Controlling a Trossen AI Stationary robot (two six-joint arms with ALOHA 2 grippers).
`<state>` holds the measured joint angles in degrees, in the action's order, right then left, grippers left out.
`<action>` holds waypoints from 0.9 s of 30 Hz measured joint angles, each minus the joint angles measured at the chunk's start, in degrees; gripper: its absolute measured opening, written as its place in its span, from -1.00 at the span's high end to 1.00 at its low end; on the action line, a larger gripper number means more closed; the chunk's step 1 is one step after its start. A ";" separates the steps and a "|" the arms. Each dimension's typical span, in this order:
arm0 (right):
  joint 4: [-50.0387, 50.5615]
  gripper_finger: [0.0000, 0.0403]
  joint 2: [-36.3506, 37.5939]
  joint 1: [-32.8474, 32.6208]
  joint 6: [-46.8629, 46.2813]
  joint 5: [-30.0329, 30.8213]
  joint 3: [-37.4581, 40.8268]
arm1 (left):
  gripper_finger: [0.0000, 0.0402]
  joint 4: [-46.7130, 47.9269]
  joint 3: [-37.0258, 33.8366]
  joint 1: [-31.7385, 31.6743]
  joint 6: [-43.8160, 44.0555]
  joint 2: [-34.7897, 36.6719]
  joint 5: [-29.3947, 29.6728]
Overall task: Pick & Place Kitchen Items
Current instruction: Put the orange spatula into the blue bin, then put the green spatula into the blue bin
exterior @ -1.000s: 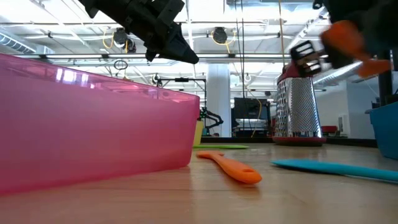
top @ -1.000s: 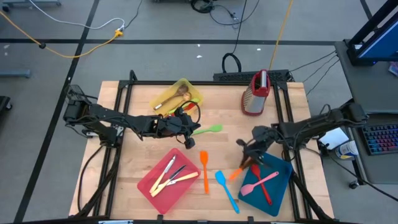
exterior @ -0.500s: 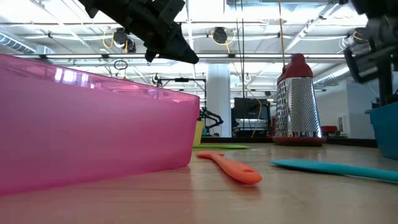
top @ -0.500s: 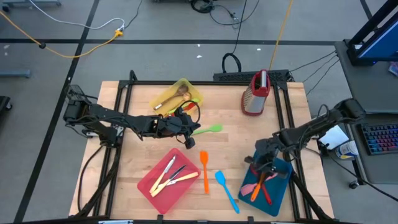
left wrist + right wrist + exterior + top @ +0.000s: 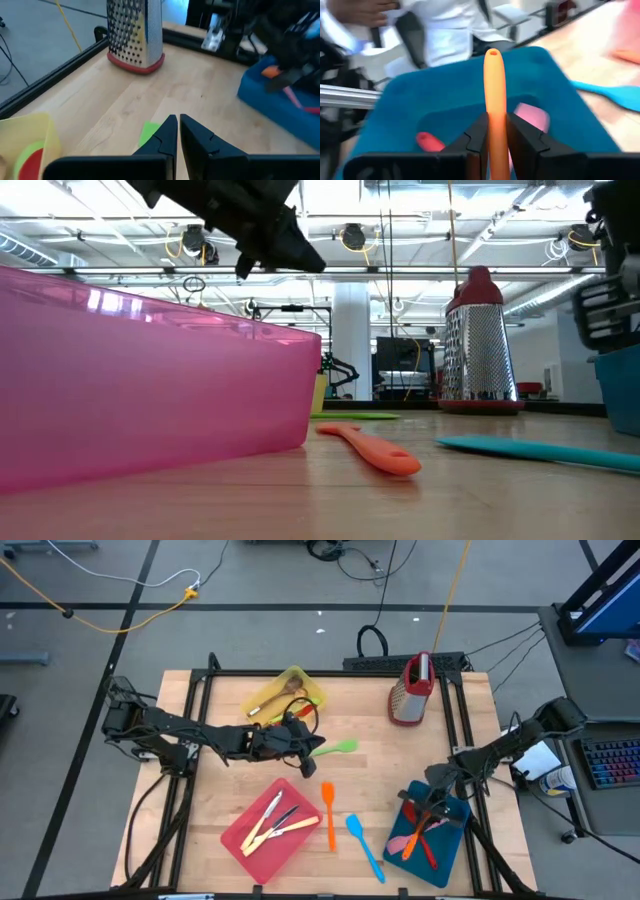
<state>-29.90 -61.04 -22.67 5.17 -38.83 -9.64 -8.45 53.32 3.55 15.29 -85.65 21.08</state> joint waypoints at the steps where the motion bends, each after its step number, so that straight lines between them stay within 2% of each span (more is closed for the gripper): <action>1: -1.12 0.73 0.00 0.04 -0.02 0.98 0.81 | 0.87 -0.69 0.00 0.00 0.54 0.00 0.00; 4: -3.70 0.69 0.01 0.04 0.05 2.80 2.50 | 0.87 -2.98 0.00 0.00 1.93 0.00 0.00; 17: -9.16 0.51 -0.04 0.04 -0.13 2.96 3.49 | 0.87 -5.18 0.00 0.02 2.19 0.00 0.00; 22: -19.46 0.46 -0.04 0.06 -0.01 3.15 3.49 | 0.87 -5.17 0.00 0.02 2.03 0.00 0.00; 27: -28.68 0.46 -0.04 0.06 0.01 9.01 3.49 | 0.87 -5.14 0.00 0.01 1.02 0.00 0.00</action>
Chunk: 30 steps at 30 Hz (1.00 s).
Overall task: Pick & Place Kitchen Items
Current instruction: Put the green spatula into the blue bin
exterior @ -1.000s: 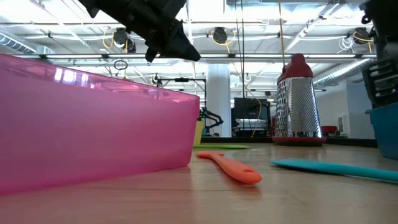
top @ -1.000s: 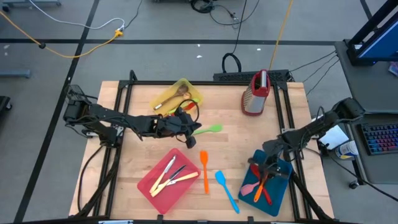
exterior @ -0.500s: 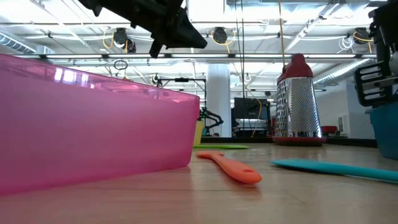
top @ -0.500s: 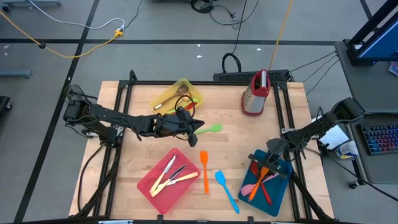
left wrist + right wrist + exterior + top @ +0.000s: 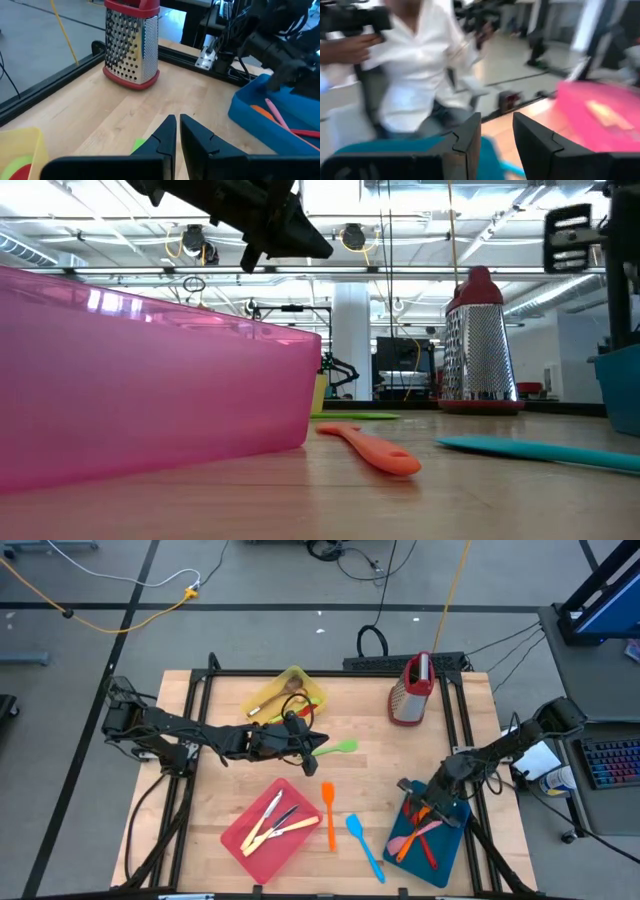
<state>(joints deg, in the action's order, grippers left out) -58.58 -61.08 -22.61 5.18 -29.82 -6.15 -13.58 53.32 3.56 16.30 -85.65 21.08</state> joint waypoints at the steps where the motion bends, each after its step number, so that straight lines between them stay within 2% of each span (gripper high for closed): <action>1: -1.03 0.46 0.00 0.00 0.11 2.09 0.00 | 0.87 0.00 0.00 0.02 -0.10 0.00 0.00; 4: -3.11 0.46 0.00 0.00 1.17 12.21 0.00 | 0.87 0.00 0.00 0.00 -0.10 0.00 0.00; 9: -3.57 0.46 0.00 0.04 4.32 34.23 0.00 | 0.87 0.04 0.00 0.02 -3.00 0.00 0.01; 11: -3.77 0.46 0.00 0.44 5.47 40.25 -0.01 | 0.87 0.04 0.00 0.00 -3.98 0.00 0.00; 16: -3.79 0.42 0.00 3.20 6.07 41.67 -2.18 | 0.87 0.04 0.00 0.01 -6.30 0.00 0.00; 22: -1.81 0.27 -0.32 6.67 8.54 41.58 -5.86 | 0.87 0.04 0.00 0.00 -8.36 0.00 0.00; 30: -1.51 0.14 -7.49 12.53 5.93 41.56 -11.68 | 0.87 0.07 0.00 0.01 -9.74 0.00 0.01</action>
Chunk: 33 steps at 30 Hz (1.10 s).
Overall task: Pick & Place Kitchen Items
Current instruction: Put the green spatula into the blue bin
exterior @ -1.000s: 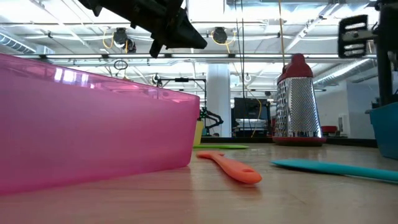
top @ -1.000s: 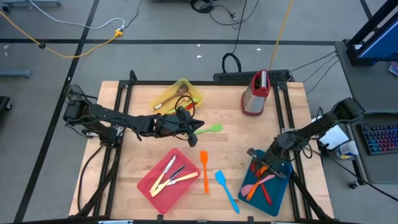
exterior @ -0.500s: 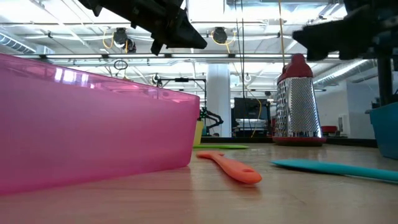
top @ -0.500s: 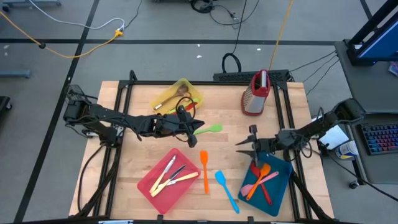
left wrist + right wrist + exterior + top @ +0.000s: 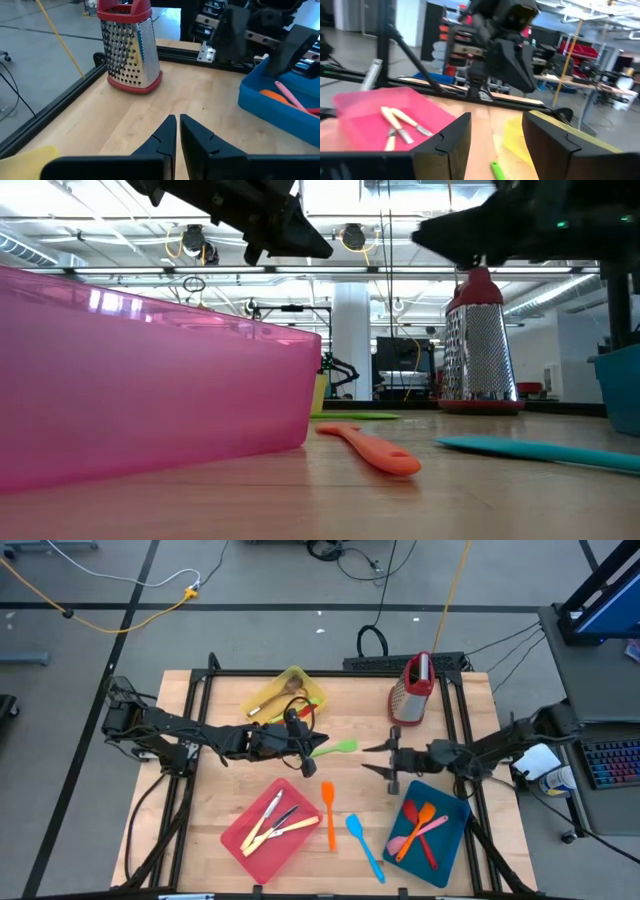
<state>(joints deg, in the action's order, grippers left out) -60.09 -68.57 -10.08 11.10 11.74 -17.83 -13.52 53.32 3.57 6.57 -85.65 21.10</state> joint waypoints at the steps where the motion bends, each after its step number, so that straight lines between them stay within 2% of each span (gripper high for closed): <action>1: -0.09 0.14 -1.52 0.70 -0.05 0.00 -1.05 | 0.87 0.00 0.00 0.00 -0.56 0.00 0.01; 8: 0.89 0.14 -13.99 5.63 -0.11 -0.18 -8.63 | 0.87 0.05 0.00 0.30 -6.48 0.15 -0.01; 15: 7.02 0.15 -25.92 10.73 -5.69 -11.30 -17.79 | 0.87 1.15 0.00 0.82 -9.32 0.55 -0.03; 28: 12.01 0.15 -40.27 17.76 -7.44 -22.43 -30.23 | 0.87 16.96 0.13 0.77 -7.82 11.67 0.00; 33: 12.44 0.15 -44.78 18.88 -7.26 -22.53 -32.91 | 0.87 24.98 -0.04 0.78 -8.65 13.52 -0.56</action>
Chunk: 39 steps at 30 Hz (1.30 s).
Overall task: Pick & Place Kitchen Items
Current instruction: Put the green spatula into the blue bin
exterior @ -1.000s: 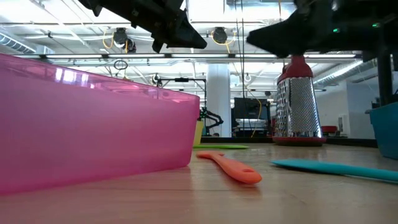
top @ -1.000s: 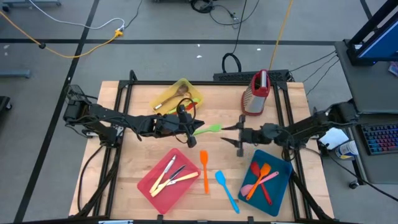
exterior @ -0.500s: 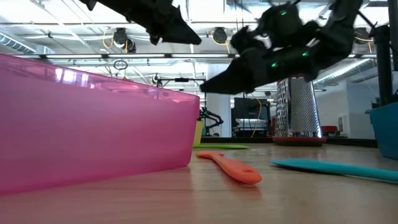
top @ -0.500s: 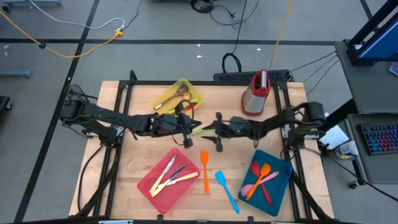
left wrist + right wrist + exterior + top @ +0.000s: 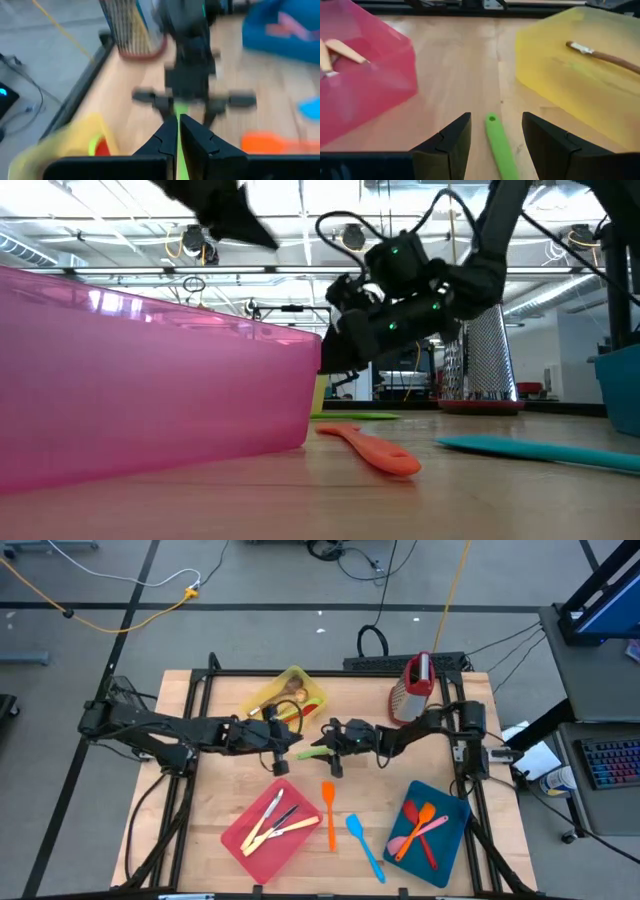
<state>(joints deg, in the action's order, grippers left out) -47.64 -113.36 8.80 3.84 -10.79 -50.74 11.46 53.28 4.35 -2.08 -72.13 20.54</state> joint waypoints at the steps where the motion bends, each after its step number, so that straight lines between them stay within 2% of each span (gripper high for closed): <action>1: 0.10 0.15 -0.50 0.29 0.08 -0.02 -0.11 | 0.87 1.23 -0.55 0.21 -0.28 0.29 -0.09; 6: 0.23 0.15 -1.82 1.85 0.23 -0.01 -0.15 | 0.87 -2.02 -4.73 -0.33 -2.59 1.75 -1.10; 9: 1.06 0.15 -1.93 2.54 0.31 -0.02 -0.07 | 0.87 -9.91 -10.85 -1.77 -2.66 2.59 -3.31; 13: 4.11 0.15 -1.86 2.88 2.45 -0.39 -0.15 | 0.87 -25.35 -20.40 -3.77 -1.24 2.96 -9.31; 18: 5.49 0.15 -1.86 2.85 4.85 -2.91 -0.11 | 0.87 -37.61 -27.48 -4.97 2.82 2.98 -10.08; 33: 12.30 0.17 -1.85 4.02 5.87 -2.95 -0.15 | 0.87 -39.39 -28.55 -5.45 5.21 2.94 -10.06; 36: 13.90 0.26 -1.79 3.99 6.64 -2.95 -0.15 | 0.87 -39.53 -28.55 -5.45 5.62 2.94 -10.06; 39: 14.84 0.46 -1.77 3.98 7.61 -2.99 -0.15 | 0.87 -39.67 -28.53 -5.45 5.63 2.94 -10.06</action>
<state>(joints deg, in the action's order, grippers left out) -32.81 -115.13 12.78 11.45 -13.78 -50.89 -28.21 24.75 -1.10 3.55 -69.19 10.48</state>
